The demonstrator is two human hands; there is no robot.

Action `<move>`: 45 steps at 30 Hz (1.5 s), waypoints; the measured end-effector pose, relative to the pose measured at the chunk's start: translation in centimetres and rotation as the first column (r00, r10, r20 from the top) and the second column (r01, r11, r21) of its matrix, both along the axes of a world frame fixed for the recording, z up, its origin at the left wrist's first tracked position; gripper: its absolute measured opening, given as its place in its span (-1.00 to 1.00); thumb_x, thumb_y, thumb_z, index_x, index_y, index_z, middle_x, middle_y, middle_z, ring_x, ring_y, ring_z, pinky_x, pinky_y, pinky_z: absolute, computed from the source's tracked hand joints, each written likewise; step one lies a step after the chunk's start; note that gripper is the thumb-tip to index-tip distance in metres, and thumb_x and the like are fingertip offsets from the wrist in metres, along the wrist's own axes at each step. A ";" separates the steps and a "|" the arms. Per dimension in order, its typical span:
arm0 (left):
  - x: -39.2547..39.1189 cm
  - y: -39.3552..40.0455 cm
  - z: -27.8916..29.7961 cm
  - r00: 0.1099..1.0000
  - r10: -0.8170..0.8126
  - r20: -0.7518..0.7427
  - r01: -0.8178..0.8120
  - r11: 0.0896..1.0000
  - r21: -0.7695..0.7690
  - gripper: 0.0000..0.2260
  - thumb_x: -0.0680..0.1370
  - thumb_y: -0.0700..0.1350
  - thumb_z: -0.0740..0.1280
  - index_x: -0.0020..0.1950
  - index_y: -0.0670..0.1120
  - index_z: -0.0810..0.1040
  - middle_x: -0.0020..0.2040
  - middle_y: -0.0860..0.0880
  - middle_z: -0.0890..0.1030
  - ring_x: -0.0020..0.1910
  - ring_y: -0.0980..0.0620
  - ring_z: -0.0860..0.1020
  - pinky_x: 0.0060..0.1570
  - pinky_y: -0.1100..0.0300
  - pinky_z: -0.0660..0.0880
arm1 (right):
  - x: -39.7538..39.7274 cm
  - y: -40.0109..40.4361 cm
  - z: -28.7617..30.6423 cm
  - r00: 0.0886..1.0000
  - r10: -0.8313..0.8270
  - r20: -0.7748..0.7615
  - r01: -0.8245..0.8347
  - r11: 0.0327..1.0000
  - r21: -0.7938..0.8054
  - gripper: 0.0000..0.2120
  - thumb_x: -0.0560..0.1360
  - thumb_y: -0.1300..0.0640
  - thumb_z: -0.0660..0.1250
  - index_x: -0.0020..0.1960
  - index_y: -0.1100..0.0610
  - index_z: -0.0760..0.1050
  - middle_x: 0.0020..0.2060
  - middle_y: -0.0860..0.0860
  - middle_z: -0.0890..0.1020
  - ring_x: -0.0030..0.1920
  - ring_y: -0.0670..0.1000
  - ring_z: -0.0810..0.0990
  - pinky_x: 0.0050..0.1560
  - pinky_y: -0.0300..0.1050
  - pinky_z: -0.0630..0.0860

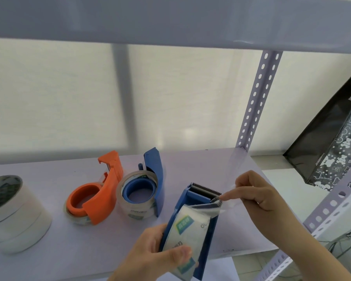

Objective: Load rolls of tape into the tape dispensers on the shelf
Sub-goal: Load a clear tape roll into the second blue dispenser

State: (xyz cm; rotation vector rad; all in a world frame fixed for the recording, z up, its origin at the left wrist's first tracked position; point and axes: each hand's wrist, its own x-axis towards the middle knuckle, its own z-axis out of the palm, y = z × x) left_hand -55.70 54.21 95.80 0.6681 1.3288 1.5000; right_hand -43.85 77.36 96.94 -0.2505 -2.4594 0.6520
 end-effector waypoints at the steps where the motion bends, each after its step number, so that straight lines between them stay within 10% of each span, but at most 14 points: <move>1: 0.0 0.0 0.0 1.000 0.000 0.000 0.000 1.000 -0.001 -0.57 0.28 -0.09 0.49 0.14 -0.09 0.61 0.12 -0.23 0.66 0.15 -0.23 0.60 0.09 0.02 0.56 | 0.0 0.2 -0.2 1.000 -0.002 0.017 0.001 0.999 0.032 -0.39 0.38 0.61 0.27 -0.16 -0.12 0.69 -0.26 -0.09 0.43 -0.18 -0.16 0.45 -0.18 -0.47 0.33; 19: -0.7 0.5 0.1 0.997 -0.077 0.017 0.077 0.997 -0.026 -0.59 0.27 -0.07 0.48 0.10 -0.11 0.64 0.00 -0.20 0.69 0.01 -0.16 0.64 -0.04 0.09 0.57 | -2.0 0.7 -0.3 0.994 -0.024 0.109 -0.016 0.935 0.354 -0.42 0.26 0.59 0.33 -0.14 -0.10 0.65 -0.22 -0.04 0.48 -0.21 0.00 0.46 -0.35 -0.12 0.48; 25: -0.2 1.0 0.1 0.986 0.127 0.106 -0.121 0.991 -0.063 -0.26 0.08 0.26 0.58 0.03 -0.23 0.54 -0.07 -0.21 0.35 -0.06 -0.16 0.28 -0.16 0.02 0.24 | -1.9 0.9 -1.1 0.991 0.114 0.067 -0.126 0.965 0.230 -0.40 0.33 0.58 0.19 -0.07 -0.11 0.59 -0.20 -0.12 0.41 -0.16 -0.09 0.41 -0.19 -0.26 0.39; 32: -0.2 0.8 0.3 0.984 0.142 0.105 -0.134 0.988 -0.083 -0.15 0.06 0.24 0.60 0.01 -0.42 0.50 -0.07 -0.22 0.40 -0.07 -0.17 0.35 -0.13 0.00 0.28 | -0.9 1.4 -2.0 0.983 0.183 -0.010 -0.181 0.979 0.089 -0.38 0.39 0.58 0.24 0.10 -0.10 0.63 -0.19 -0.16 0.41 -0.15 -0.08 0.46 -0.12 -0.39 0.33; 45: -0.4 0.8 0.5 0.979 0.192 0.065 -0.185 0.977 -0.103 -0.54 0.29 0.06 0.45 -0.03 -0.29 0.62 -0.16 -0.28 0.50 -0.18 -0.18 0.44 -0.37 0.18 0.42 | 2.5 0.0 -1.4 0.986 0.095 0.137 -0.152 0.848 0.508 -0.38 0.30 0.41 0.28 0.13 -0.24 0.51 -0.13 -0.15 0.40 -0.13 -0.05 0.37 -0.22 -0.10 0.44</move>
